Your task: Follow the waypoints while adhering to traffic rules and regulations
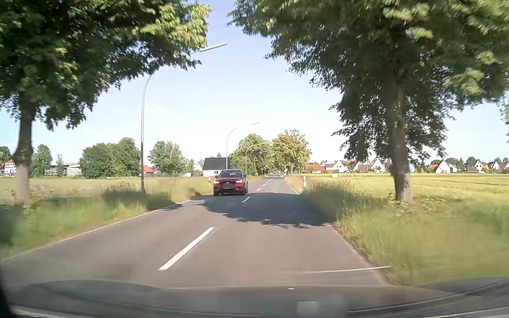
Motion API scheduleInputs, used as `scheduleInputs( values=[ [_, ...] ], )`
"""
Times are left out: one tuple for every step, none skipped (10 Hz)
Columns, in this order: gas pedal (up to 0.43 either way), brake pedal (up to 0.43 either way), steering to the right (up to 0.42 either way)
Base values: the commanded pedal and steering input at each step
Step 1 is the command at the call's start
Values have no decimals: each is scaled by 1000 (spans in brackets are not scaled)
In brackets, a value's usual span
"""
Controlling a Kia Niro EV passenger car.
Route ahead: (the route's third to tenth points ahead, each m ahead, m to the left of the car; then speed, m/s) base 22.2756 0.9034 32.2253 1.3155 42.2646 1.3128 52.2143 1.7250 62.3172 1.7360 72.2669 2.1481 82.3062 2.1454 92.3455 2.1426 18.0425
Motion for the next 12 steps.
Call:
scheduleInputs(
  values=[
    [150,6,3],
    [150,6,3],
    [150,6,3],
    [150,6,3],
    [150,6,3],
    [150,6,3],
    [150,6,3],
    [150,6,3],
    [150,6,3],
    [150,6,2],
    [150,6,2],
    [150,6,2]
  ],
)
